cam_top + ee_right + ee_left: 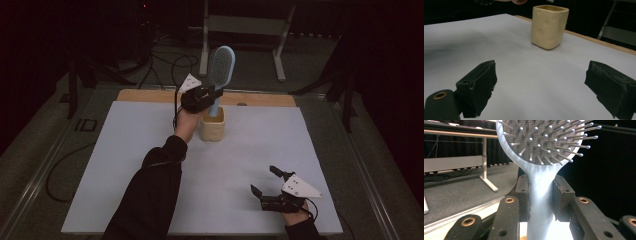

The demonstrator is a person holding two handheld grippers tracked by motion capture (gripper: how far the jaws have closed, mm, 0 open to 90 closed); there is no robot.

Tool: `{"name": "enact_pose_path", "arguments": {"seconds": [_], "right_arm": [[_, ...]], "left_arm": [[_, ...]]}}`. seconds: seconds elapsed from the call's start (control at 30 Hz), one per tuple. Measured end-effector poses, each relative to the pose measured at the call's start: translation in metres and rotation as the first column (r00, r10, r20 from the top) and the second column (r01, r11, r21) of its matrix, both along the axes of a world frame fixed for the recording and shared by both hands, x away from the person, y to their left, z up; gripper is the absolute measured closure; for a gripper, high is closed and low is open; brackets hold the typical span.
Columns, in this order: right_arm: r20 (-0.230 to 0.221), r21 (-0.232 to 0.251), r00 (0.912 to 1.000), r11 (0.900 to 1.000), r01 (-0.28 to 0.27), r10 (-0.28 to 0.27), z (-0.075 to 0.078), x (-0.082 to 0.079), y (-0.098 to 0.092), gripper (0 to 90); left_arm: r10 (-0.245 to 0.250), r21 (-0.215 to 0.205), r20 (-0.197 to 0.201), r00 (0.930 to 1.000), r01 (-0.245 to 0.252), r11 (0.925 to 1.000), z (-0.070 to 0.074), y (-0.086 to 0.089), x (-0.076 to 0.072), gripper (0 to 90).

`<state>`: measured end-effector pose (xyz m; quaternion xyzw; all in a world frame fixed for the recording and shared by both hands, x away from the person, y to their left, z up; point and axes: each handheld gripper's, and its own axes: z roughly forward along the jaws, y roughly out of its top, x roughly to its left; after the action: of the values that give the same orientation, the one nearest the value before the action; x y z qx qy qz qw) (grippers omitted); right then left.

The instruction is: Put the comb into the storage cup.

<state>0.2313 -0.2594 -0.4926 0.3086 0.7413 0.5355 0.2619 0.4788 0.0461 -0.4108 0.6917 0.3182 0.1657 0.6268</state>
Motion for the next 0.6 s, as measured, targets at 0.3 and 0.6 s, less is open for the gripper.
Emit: {"name": "enact_pose_path", "arguments": {"seconds": [0.3, 0.6], "right_arm": [[-0.005, 0.000, 1.0000, 1.000, -0.004, 0.004, -0.001, 0.000, 0.000, 9.6], [-0.008, 0.002, 1.0000, 1.000, -0.005, 0.005, 0.000, 0.000, 0.001, 9.6]], "left_arm": [[-0.009, 0.015, -0.002, 1.0000, 0.009, 0.9998, -0.019, -0.001, 0.003, 69.9], [-0.003, -0.008, -0.020, 0.9998, 0.003, 1.0000, -0.039, 0.000, 0.000, 69.8]]}}
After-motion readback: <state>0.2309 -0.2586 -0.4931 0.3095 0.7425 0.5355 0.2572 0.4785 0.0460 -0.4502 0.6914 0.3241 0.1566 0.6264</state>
